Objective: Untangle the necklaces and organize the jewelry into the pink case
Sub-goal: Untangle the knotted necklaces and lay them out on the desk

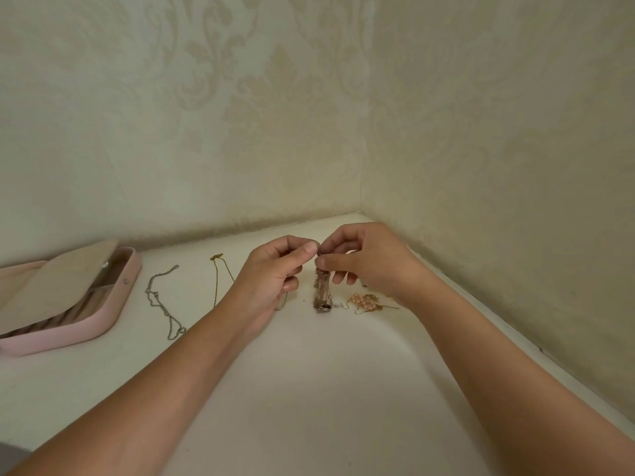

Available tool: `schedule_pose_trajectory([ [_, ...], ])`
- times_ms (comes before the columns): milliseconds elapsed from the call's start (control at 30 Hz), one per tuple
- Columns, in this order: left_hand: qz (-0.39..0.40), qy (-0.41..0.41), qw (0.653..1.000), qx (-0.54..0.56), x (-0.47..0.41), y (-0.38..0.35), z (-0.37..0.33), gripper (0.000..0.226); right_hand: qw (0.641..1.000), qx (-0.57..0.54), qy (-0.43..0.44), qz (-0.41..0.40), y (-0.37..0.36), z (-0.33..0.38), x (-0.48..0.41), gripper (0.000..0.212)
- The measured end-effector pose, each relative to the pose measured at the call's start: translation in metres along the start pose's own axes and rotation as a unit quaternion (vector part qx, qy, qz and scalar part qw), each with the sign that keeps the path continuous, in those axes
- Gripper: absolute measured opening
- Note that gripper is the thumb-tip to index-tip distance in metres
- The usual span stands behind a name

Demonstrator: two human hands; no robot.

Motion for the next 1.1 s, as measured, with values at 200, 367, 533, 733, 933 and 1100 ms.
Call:
schedule_pose_trajectory([
  [200,-0.01,0.004,0.998,-0.057,0.001,-0.001,0.004,0.015,0.993,0.102,0.038,-0.049,0.008,0.004,-0.003,0.016],
  [367,0.007,0.019,0.998,-0.065,0.002,-0.005,0.009,0.026,0.987,0.141,0.063,-0.049,0.005,0.005,-0.003,0.012],
  [533,0.008,0.029,0.998,-0.047,0.0,-0.003,0.014,0.034,0.987,0.124,0.063,-0.081,0.013,0.006,-0.003,0.008],
  [733,0.03,0.036,0.999,0.005,0.001,-0.01,0.014,0.03,0.99,0.112,0.049,-0.076,0.013,0.002,-0.003,0.011],
  [933,0.019,0.074,0.997,-0.012,0.005,-0.009,0.018,0.032,0.979,0.178,0.054,-0.084,0.011,0.003,-0.003,0.01],
  [1100,0.013,0.054,0.996,-0.065,0.005,-0.004,0.013,0.022,0.989,0.123,0.06,-0.047,0.003,0.002,-0.003,0.017],
])
Point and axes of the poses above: each hand's wrist, its own x-axis away from the middle knuckle, its own y-axis out of the back of the hand, z = x × y, the point moved 10 cm from there along -x, towards the middle knuckle, and after that the axes turned 4 degrees about -y, right-handed, at the moved point
